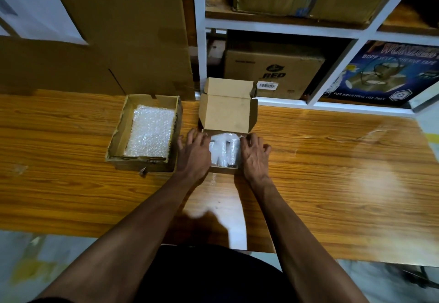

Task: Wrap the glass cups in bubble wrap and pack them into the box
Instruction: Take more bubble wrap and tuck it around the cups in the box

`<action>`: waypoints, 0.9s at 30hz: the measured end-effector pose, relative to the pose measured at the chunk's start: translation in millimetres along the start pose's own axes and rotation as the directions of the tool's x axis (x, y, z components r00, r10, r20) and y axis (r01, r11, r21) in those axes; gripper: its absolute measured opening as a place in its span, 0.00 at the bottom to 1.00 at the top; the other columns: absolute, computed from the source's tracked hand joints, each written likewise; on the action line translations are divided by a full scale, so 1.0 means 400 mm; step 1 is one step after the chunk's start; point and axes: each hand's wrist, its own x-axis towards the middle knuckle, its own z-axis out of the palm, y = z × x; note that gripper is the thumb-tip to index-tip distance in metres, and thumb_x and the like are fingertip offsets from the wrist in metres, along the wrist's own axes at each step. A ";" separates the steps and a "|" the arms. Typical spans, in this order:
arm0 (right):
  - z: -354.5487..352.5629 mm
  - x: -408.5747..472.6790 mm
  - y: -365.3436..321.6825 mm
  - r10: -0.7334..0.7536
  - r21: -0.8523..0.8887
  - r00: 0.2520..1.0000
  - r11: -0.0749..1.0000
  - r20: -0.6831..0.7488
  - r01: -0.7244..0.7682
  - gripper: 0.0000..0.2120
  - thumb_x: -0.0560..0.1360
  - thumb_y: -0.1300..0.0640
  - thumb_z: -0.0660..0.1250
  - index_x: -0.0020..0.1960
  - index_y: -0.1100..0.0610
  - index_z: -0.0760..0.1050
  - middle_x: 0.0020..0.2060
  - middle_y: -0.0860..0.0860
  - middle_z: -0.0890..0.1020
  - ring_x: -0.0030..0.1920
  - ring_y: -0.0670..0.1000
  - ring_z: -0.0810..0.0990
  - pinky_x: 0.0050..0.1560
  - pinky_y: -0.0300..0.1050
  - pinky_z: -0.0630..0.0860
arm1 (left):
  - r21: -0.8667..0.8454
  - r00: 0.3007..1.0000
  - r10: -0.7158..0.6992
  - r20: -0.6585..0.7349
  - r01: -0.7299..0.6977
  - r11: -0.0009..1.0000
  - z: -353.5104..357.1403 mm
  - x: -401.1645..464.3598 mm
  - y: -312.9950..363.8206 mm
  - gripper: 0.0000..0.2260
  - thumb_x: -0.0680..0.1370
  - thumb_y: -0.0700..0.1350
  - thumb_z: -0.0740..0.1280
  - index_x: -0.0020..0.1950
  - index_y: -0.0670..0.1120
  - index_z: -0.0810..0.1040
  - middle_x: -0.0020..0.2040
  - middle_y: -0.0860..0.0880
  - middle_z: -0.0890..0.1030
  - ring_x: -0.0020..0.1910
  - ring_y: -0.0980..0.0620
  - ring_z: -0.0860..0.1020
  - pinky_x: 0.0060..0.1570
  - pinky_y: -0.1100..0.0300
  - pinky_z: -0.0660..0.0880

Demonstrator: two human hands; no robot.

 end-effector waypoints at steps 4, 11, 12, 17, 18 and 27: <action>0.002 0.019 0.011 0.157 -0.055 0.987 0.987 0.044 -0.154 0.26 0.77 0.49 0.72 0.72 0.48 0.69 0.71 0.59 0.62 0.69 0.64 0.64 0.66 0.63 0.68 | -0.099 0.991 -0.130 -0.033 0.126 0.987 -0.001 -0.001 -0.011 0.21 0.76 0.47 0.70 0.70 0.55 0.79 0.69 0.47 0.70 0.70 0.41 0.65 0.66 0.38 0.64; 0.000 0.043 -0.009 0.248 -0.071 0.967 0.967 0.051 -0.244 0.27 0.75 0.51 0.73 0.70 0.47 0.67 0.67 0.60 0.65 0.65 0.64 0.65 0.62 0.62 0.67 | -0.148 0.976 -0.204 0.071 0.212 0.966 -0.023 0.034 0.003 0.22 0.77 0.43 0.70 0.70 0.58 0.77 0.69 0.47 0.69 0.69 0.41 0.64 0.64 0.42 0.64; 0.002 0.041 -0.012 0.242 -0.068 0.969 0.969 0.045 -0.239 0.27 0.75 0.51 0.73 0.71 0.48 0.66 0.67 0.60 0.65 0.65 0.64 0.66 0.62 0.61 0.68 | -0.139 0.976 -0.207 0.074 0.215 0.967 -0.025 0.035 0.005 0.22 0.77 0.44 0.70 0.70 0.58 0.76 0.69 0.47 0.70 0.69 0.41 0.65 0.64 0.42 0.64; -0.004 0.015 0.004 0.127 -0.084 0.990 0.988 -0.065 -0.132 0.26 0.74 0.52 0.73 0.69 0.54 0.70 0.65 0.59 0.70 0.63 0.61 0.68 0.60 0.58 0.69 | -0.090 0.992 -0.071 -0.106 0.062 0.994 -0.023 0.005 0.014 0.16 0.78 0.48 0.69 0.66 0.54 0.78 0.64 0.50 0.75 0.63 0.44 0.69 0.58 0.45 0.67; -0.003 0.010 0.008 0.099 -0.103 0.993 0.989 -0.059 -0.104 0.25 0.75 0.51 0.73 0.69 0.54 0.71 0.65 0.58 0.70 0.63 0.60 0.67 0.60 0.57 0.68 | -0.100 0.989 0.007 -0.148 -0.022 0.995 -0.018 -0.002 0.017 0.14 0.79 0.50 0.68 0.65 0.54 0.79 0.63 0.51 0.76 0.62 0.45 0.70 0.57 0.46 0.67; 0.004 0.011 0.018 0.143 -0.138 0.989 0.979 -0.037 -0.147 0.16 0.76 0.47 0.71 0.62 0.51 0.78 0.65 0.57 0.68 0.62 0.61 0.65 0.60 0.58 0.67 | -0.078 0.999 0.030 0.011 -0.029 0.996 -0.034 0.006 0.077 0.16 0.78 0.58 0.71 0.65 0.60 0.82 0.67 0.53 0.70 0.67 0.46 0.64 0.59 0.46 0.64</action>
